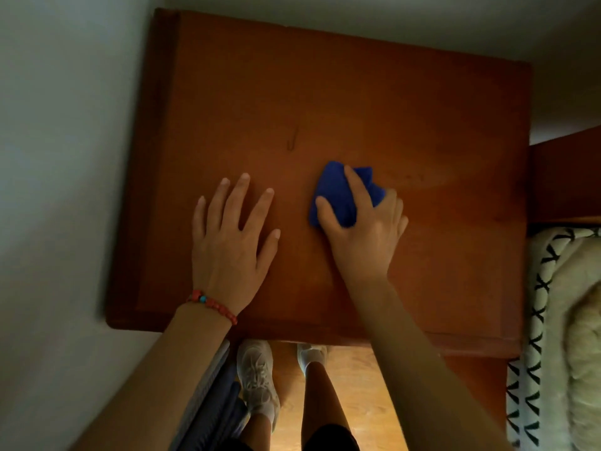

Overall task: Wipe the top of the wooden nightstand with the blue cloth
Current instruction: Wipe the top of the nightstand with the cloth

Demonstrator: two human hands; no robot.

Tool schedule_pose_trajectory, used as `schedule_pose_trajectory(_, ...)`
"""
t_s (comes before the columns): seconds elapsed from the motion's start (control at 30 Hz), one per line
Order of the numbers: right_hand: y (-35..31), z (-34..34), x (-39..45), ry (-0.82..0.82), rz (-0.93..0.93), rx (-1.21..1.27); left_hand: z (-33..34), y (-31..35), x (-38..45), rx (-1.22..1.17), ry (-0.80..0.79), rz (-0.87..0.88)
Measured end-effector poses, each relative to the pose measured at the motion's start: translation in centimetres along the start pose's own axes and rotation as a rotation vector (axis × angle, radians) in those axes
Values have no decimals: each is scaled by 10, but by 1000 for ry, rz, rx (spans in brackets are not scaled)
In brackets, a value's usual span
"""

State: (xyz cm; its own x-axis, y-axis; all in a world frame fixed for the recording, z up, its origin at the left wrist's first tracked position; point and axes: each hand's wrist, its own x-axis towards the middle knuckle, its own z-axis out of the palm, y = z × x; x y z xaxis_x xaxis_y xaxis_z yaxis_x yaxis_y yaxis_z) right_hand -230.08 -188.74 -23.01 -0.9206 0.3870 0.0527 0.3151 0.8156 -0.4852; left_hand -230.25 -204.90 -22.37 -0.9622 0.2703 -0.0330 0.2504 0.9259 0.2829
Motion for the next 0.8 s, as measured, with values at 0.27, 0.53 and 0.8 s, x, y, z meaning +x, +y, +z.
schedule_pose_trajectory(0.27,3,-1,16,-21,-97,-19,11,-10,1,37,-8,20)
schedule_pose_trajectory(0.53,4,5,42,1,-97,-5,7,1,3,13,-6,-57)
schedule_pose_trajectory(0.8,0,6,93,-46,-146,-13,5,25,32,-3,-21,-79)
